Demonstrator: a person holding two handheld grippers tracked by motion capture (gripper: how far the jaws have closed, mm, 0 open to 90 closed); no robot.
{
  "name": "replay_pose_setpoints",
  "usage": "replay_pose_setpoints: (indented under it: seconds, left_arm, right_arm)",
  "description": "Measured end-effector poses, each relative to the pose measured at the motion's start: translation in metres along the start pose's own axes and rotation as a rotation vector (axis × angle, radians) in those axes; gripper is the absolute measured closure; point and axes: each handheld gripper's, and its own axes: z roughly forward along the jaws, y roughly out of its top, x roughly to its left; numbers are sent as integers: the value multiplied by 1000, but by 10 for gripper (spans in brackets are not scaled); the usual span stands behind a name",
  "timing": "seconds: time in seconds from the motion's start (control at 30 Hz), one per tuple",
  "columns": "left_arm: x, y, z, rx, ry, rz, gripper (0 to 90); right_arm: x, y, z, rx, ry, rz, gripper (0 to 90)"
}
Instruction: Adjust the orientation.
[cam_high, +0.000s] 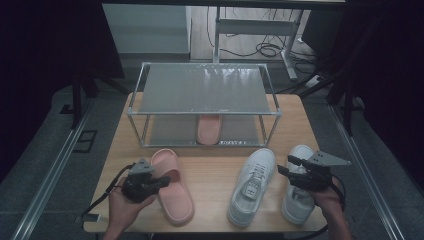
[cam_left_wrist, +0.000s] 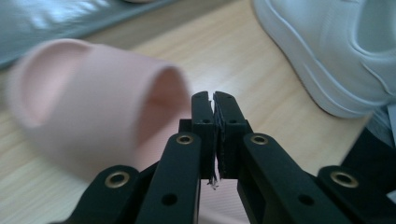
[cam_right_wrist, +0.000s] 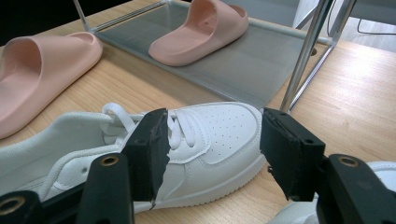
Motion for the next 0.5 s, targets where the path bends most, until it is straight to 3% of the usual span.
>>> replay_pose_setpoints:
  seconds: [0.17, 0.5]
  left_arm:
    - [27, -7, -3, -12, 28, -75, 884]
    - [77, -28, 12, 33, 92, -211, 889]
  right_arm:
    - [1, 0, 1, 3, 1, -2, 427]
    - [0, -1, 2, 6, 2, 3, 427]
